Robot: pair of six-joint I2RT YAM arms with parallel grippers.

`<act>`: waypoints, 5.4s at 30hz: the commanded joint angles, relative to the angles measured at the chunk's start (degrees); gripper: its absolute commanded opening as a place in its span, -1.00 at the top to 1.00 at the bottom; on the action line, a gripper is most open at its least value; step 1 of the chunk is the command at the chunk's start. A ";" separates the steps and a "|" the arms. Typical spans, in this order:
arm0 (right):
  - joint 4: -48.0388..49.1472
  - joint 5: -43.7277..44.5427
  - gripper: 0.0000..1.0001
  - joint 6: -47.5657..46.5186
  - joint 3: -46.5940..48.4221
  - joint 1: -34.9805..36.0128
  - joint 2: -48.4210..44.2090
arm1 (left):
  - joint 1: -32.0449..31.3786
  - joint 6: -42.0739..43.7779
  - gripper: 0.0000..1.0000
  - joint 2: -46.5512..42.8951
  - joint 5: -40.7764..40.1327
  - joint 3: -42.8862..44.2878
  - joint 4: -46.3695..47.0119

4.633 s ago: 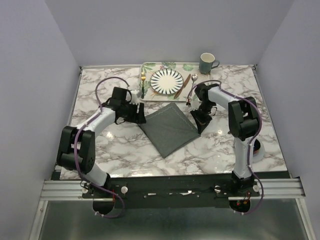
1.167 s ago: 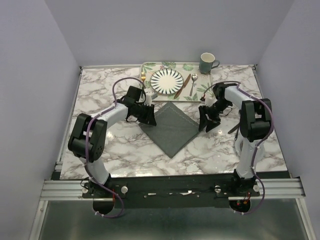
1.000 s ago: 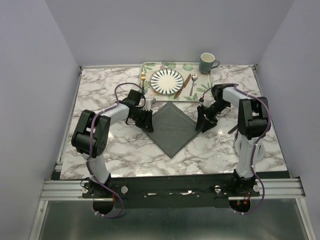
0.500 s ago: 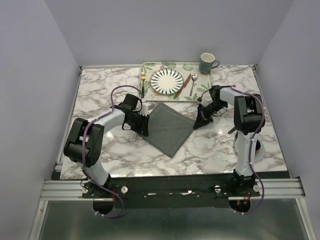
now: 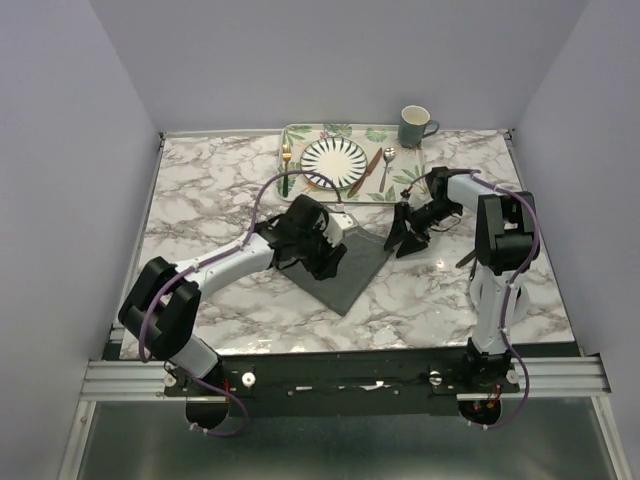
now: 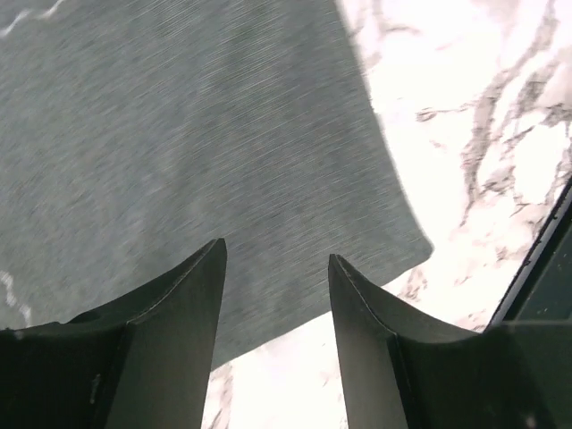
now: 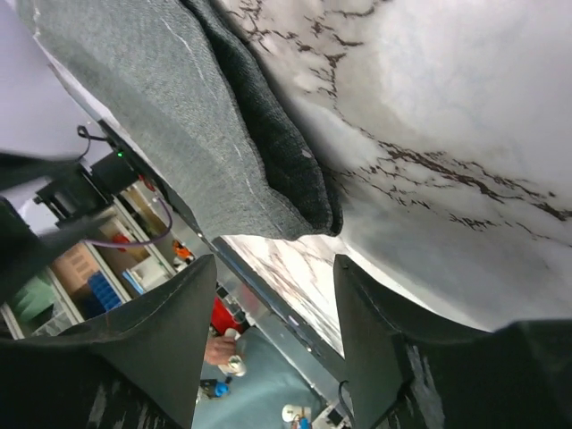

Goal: Fold the napkin into a case and place the utensils inside
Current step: Smooth out the lower triangle-folded napkin at the center of the board, then pick up the lower triangle-folded napkin from the center of the board.

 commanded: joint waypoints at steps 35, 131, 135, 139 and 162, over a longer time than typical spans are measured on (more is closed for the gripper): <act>10.01 6.53 0.99 4.89 -4.23 -0.33 1.92 | -22.66 5.54 0.95 12.63 -0.01 -0.82 0.91; -3.70 0.67 0.31 -8.73 19.76 5.91 11.33 | 23.74 -2.80 0.02 8.93 14.68 6.56 -3.39; -2.65 -0.74 0.68 -9.87 18.70 5.91 8.61 | 24.80 -3.33 0.03 9.55 14.76 6.91 -3.40; -1.77 -1.80 0.99 -11.62 18.00 6.09 5.96 | 26.20 -5.08 0.03 9.90 14.76 7.26 -2.78; 11.41 21.66 0.99 -37.54 -0.45 21.64 -12.49 | 32.00 -12.38 0.04 9.73 12.57 6.21 -0.14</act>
